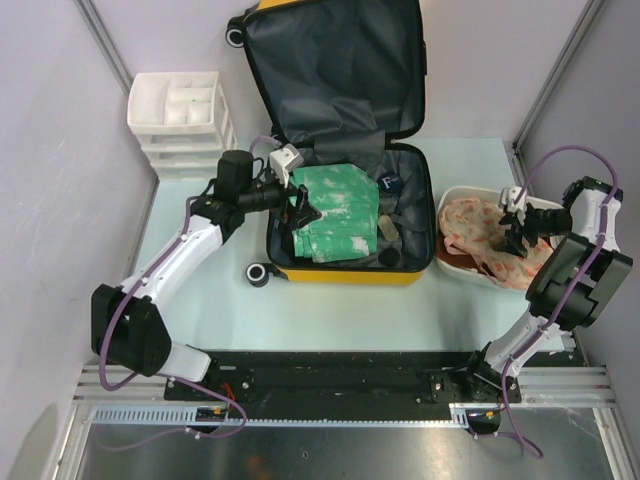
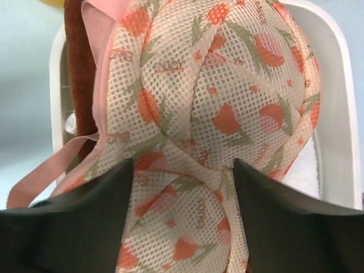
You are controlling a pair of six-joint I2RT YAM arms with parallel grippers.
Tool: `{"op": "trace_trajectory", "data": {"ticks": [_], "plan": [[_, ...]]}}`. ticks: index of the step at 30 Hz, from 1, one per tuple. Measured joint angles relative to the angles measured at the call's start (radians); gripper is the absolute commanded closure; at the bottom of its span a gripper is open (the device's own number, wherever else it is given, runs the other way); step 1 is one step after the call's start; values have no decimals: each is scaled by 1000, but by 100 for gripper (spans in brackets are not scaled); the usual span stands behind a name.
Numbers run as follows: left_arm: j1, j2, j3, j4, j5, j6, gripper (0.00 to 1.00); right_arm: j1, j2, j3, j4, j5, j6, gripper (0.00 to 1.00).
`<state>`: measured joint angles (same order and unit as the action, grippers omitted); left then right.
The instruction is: Open, take out, and arrange the luggage
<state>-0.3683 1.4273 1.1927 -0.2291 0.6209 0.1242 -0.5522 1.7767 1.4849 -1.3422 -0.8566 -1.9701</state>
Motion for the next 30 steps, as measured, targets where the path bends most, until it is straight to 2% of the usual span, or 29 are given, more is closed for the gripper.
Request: {"op": "trace_trajectory", "data": {"ticks": [1,3,11,13,16,17,20,23,26,30], "plan": [[0,-1,0,-2,-3,0,0,0,5,0,3,3,-4,11],[0,-1,0,-2,-10,2,0,-1,6,8,4,3,-10,9],[0,4,0,-5,-16,9,0,19,-31,115,12,-45,-13,7],[0,12,0,-6,-16,9,0,69,-87,112,23,-55,32,6],[0,26,0,-6,-16,9,0,213,-240,-11,145,-50,224,7],[0,29,0,-6,-16,9,0,252,-279,-49,171,-45,274,8],[-1,31,0,-10,-16,9,0,371,-382,-185,272,-11,415,27],[-1,31,0,-11,-16,13,0,380,-385,-290,349,48,457,44],[-1,30,0,-13,-16,16,0,345,-332,-371,409,113,446,53],[-1,30,-2,-14,-18,16,0,301,-232,-419,452,178,365,52]]}}
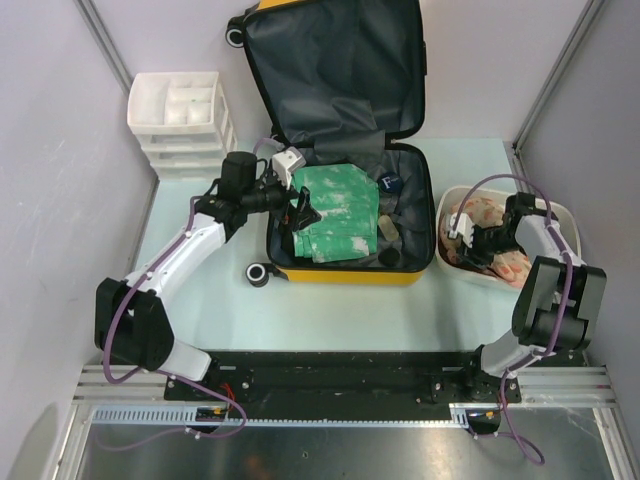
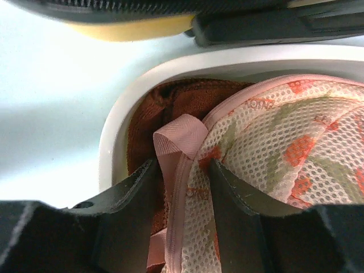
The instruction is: Open, take out, and arrange the luggage
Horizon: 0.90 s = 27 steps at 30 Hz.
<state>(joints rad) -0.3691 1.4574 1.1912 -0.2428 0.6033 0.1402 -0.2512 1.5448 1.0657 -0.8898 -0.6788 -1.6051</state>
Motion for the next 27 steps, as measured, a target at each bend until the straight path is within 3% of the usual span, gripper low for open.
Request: {"op": "trace_trajectory", "data": {"ticks": [4,8,11,16,22,27], "plan": [[0,0,0,0,-19,5,0,-16,26,-26,3,23,-128,40],[0,8,1,-2,-57,21,0,-29,-23,-27,-18,32,-207,12],[6,26,7,-5,-89,18,1,-37,-117,-25,-10,31,-178,7],[46,55,10,-7,-102,-20,3,13,-271,3,100,24,78,4],[57,63,10,-7,-103,-34,6,222,-324,29,307,70,456,5],[38,65,-3,-32,-67,112,7,388,-305,29,386,89,677,7]]}}
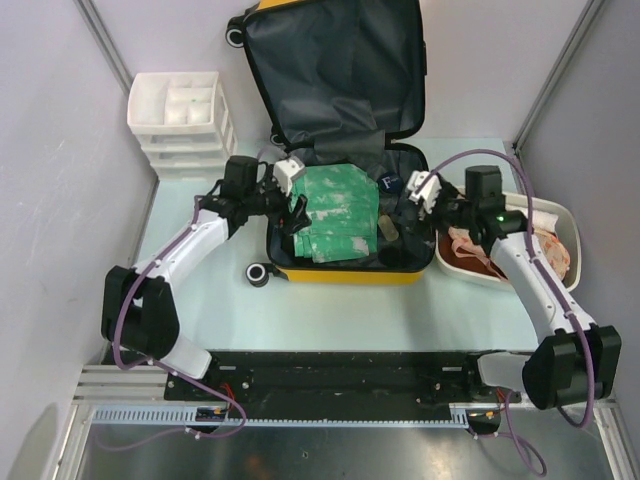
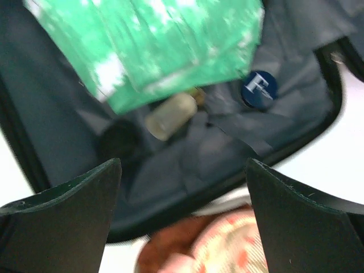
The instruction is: Open, take out, and arrange the luggage
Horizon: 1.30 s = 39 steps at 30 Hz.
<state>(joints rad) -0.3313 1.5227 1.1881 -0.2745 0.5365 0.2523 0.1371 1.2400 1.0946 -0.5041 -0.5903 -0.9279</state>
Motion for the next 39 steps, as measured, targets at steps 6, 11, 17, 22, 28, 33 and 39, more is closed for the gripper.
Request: {"op": "trace_trajectory", "data": {"ticks": [6,11,17,22,28,33,39], "plan": [[-48,20,-27,-95,16,407,26,98,80,0,74,0,200,8],[-103,87,-27,-189,14,724,27,99,113,0,105,3,286,8],[-145,163,-24,-253,-9,932,16,99,116,8,118,6,310,9],[-150,235,27,-271,-35,977,54,99,127,10,122,7,314,8],[-150,239,74,-294,-26,942,98,100,143,10,140,8,320,6],[-149,182,74,-298,21,893,100,116,145,10,180,6,327,0],[-132,157,132,-301,100,788,100,155,179,9,267,-68,331,0]]}}
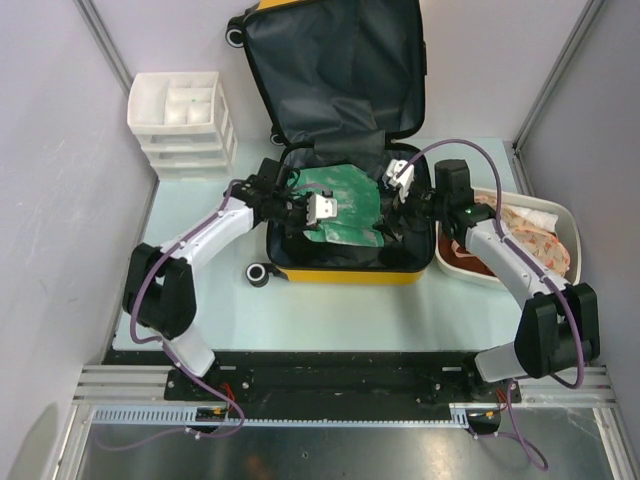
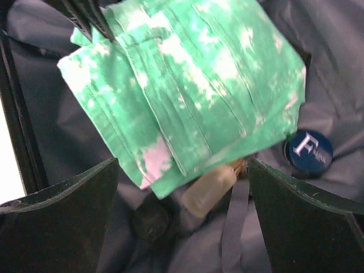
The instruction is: Open, take out, and arrange the luggage
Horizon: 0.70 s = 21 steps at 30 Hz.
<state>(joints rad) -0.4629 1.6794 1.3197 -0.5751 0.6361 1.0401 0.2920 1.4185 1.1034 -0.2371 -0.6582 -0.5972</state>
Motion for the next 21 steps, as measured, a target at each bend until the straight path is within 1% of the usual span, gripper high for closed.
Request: {"op": "trace_trajectory", "data": {"ticks": [3,4,7,10,13,17,20,21], "plan": [[23,3,48,-11,38,-50,100,17,5,-30,98,-50,-13,1],[29,5,61,-11,50,-62,100,22,4,-56,154,-63,-31,0],[47,16,110,-12,84,-98,100,74,10,-134,261,-84,-96,0],[56,32,143,-14,106,-120,100,127,42,-173,327,-91,-163,0],[58,48,160,-16,122,-132,100,176,98,-189,420,-55,-232,0],[58,56,163,-20,131,-140,100,214,179,-200,575,35,-288,0],[59,56,165,-20,132,-142,100,224,241,-201,685,104,-340,4],[59,57,167,-22,133,-143,100,224,256,-201,707,117,-359,10]]}}
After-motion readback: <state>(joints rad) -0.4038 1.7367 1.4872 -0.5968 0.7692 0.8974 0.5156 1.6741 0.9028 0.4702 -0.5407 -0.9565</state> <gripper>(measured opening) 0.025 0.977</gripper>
